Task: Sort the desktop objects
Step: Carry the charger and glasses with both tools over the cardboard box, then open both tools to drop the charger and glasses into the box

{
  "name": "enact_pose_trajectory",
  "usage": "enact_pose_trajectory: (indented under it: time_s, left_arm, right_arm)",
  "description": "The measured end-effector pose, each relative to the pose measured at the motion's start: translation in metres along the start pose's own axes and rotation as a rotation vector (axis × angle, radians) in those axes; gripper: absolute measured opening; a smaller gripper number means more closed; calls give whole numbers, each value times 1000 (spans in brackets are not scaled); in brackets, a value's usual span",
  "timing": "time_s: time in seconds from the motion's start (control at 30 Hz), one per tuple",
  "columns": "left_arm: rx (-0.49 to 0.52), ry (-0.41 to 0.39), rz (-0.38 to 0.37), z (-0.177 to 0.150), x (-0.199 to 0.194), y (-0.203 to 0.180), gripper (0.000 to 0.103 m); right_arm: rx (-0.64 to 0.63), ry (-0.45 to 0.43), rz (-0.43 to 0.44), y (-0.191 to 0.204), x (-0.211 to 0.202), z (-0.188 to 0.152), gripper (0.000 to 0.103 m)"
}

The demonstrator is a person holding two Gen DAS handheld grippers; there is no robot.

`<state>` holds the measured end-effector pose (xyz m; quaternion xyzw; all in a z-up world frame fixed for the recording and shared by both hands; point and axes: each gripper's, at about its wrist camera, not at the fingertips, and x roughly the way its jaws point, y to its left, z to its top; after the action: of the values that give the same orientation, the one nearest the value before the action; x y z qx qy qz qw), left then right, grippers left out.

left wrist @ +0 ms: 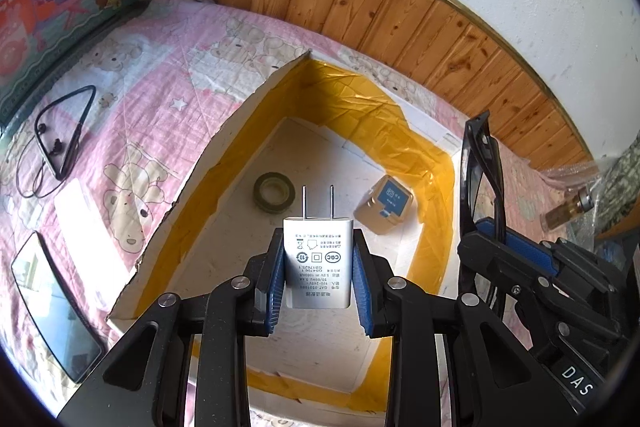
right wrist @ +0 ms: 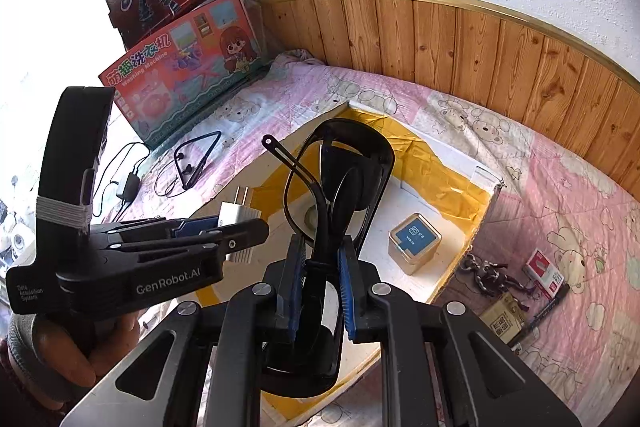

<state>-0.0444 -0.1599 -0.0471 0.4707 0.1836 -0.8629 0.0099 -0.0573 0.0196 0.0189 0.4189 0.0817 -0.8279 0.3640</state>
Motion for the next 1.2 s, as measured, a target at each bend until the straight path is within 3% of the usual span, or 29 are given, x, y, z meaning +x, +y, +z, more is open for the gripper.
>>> enact_pose_trajectory:
  time_s: [0.27, 0.8, 1.2]
  left_arm:
    - [43, 3, 49, -1, 5, 3, 31]
    - [89, 56, 79, -5, 23, 13, 31]
    - [88, 150, 82, -5, 49, 15, 31]
  right_arm:
    - [-8, 54, -3, 0, 25, 8, 18]
    - [12, 162, -11, -5, 79, 22, 18]
    - [29, 261, -35, -16, 121, 35, 18]
